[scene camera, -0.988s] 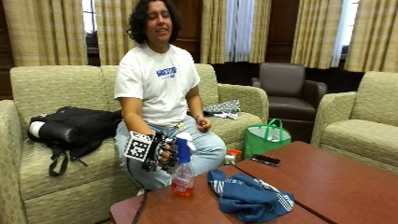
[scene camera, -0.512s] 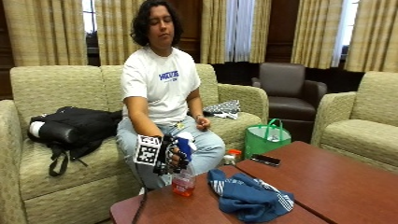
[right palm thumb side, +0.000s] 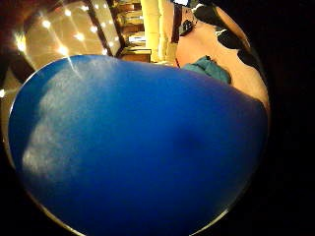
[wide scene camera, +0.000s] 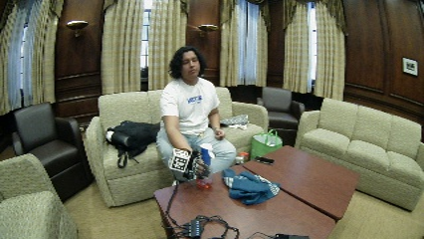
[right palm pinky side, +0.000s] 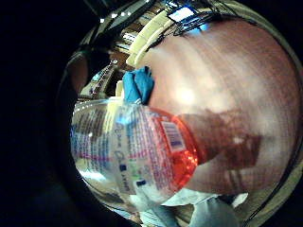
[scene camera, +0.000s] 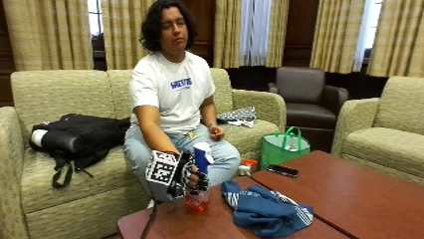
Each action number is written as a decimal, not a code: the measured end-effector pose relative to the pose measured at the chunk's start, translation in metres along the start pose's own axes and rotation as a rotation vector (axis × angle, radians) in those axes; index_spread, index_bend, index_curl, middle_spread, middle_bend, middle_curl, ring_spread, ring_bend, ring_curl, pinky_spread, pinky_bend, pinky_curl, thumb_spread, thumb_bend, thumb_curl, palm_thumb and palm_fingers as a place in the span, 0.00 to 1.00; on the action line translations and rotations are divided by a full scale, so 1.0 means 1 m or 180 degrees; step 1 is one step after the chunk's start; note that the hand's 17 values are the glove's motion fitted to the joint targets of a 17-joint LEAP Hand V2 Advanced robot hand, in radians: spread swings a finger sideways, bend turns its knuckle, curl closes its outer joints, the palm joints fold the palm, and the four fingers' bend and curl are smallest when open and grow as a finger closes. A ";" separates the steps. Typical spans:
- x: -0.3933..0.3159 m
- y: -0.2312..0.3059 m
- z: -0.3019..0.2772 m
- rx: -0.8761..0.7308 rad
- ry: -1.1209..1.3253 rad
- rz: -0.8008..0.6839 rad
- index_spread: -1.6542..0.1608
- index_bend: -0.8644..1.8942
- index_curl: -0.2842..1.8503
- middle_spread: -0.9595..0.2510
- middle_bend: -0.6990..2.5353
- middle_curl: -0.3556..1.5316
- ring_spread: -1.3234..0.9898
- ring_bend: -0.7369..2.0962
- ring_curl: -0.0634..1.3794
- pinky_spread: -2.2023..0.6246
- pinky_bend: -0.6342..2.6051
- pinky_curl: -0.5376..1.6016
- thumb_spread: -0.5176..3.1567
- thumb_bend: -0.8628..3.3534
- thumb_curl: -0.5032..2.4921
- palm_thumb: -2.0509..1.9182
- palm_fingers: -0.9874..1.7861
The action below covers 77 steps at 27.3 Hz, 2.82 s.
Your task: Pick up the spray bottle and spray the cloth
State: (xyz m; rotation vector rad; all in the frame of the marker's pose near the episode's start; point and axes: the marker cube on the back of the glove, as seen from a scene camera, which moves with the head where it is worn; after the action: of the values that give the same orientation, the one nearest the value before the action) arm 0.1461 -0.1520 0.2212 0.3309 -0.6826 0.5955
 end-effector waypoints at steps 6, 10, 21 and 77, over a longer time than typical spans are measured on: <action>0.002 -0.017 0.006 -0.0009 0.0056 -0.0155 0.70 0.34 0.21 0.64 0.29 0.40 0.49 0.44 0.31 0.79 0.27 0.42 0.38 0.20 0.28 0.70 0.60; 0.004 -0.030 0.008 0.0048 0.0023 -0.0164 0.70 0.35 0.22 0.64 0.29 0.40 0.49 0.45 0.31 0.79 0.27 0.42 0.38 0.20 0.28 0.70 0.60; -0.008 -0.042 -0.001 0.0252 -0.0243 -0.0335 0.72 0.39 0.25 0.62 0.31 0.41 0.48 0.43 0.29 0.74 0.28 0.42 0.35 0.22 0.31 0.75 0.78; -0.122 -0.045 0.121 -0.1969 0.4357 -0.1148 0.76 0.45 0.39 0.61 0.39 0.45 0.48 0.47 0.35 0.67 0.31 0.43 0.20 0.20 0.42 0.74 0.85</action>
State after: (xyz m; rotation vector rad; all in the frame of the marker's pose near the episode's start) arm 0.0385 -0.2930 0.2239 -0.5271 0.5301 0.1381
